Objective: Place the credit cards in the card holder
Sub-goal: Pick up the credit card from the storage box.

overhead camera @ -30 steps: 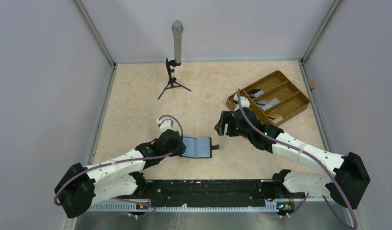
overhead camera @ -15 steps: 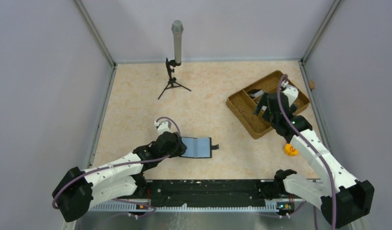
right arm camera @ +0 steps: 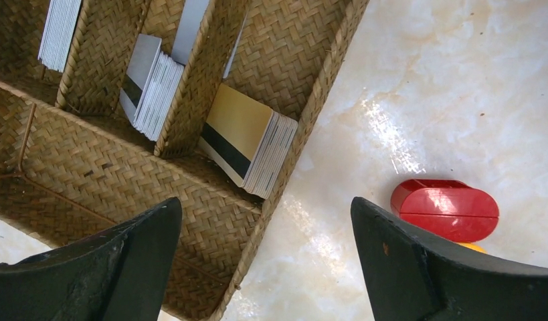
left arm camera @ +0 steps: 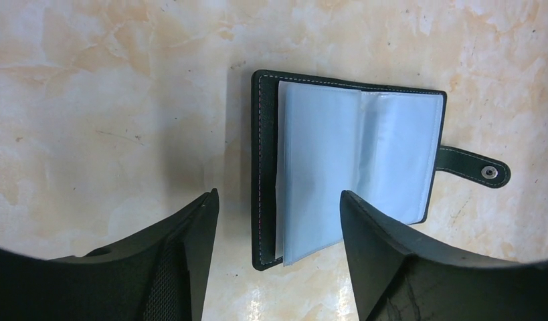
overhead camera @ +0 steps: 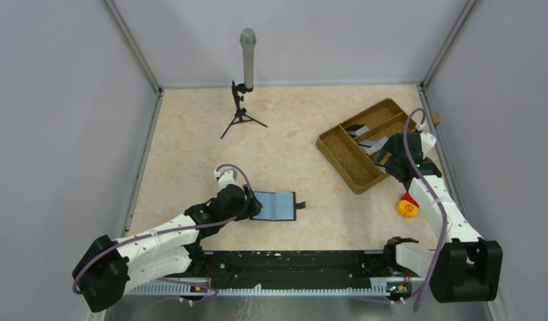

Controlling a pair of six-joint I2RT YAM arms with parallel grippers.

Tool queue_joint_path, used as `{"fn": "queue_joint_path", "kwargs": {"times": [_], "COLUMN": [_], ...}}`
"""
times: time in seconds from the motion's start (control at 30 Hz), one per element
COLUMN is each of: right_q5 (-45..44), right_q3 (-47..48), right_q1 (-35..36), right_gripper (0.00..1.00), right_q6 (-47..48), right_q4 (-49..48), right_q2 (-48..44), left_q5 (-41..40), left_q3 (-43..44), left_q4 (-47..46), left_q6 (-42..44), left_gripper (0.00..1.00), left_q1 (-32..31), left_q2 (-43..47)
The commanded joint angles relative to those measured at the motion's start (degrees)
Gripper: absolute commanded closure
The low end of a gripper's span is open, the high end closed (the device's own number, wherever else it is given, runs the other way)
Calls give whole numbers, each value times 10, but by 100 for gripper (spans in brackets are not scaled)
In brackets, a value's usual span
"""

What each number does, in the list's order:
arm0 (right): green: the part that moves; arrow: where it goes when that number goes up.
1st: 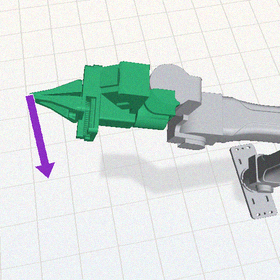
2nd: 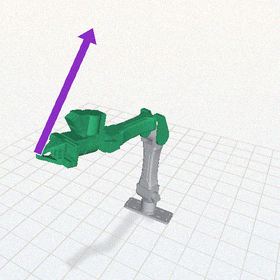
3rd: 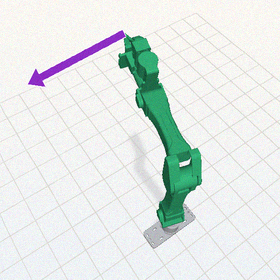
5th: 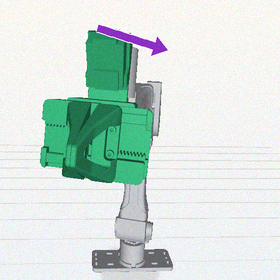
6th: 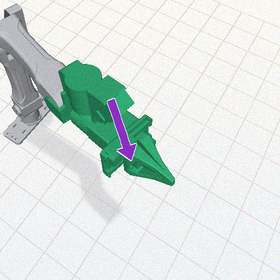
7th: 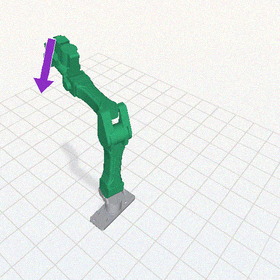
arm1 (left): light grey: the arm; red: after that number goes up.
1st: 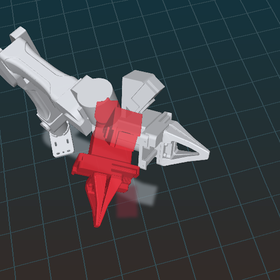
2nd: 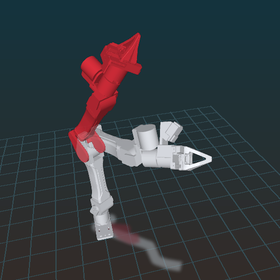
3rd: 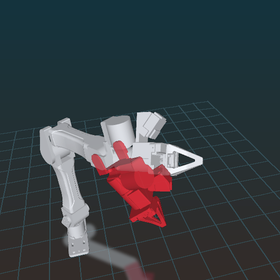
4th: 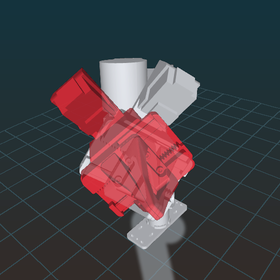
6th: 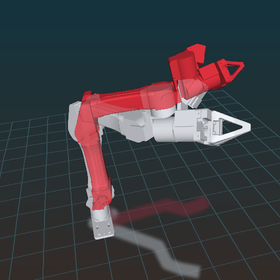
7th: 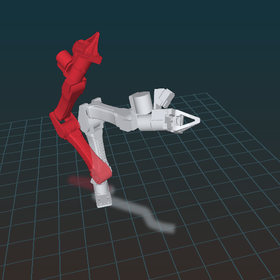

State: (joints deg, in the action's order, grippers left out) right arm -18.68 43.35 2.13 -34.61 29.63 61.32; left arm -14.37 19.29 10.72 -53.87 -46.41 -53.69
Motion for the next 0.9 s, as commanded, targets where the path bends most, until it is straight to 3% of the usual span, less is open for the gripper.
{"fn": "queue_joint_path", "kwargs": {"times": [0.0,0.13,0.63,0.87], "right_q5": [15,5,8,8], "right_q3": [0,-10,-29,-28], "right_q1": [-12,-19,-54,-56], "right_gripper": [8,13,17,30], "right_q6": [5,4,21,29], "right_q4": [-59,-73,-142,-132], "right_q2": [14,31,128,136], "left_q5": [-3,8,46,53], "left_q3": [3,1,8,7], "left_q4": [-7,-6,10,18], "left_q6": [8,10,41,48], "left_gripper": [29,29,28,28], "left_q1": [11,20,65,80], "left_q2": [20,23,46,54]}}
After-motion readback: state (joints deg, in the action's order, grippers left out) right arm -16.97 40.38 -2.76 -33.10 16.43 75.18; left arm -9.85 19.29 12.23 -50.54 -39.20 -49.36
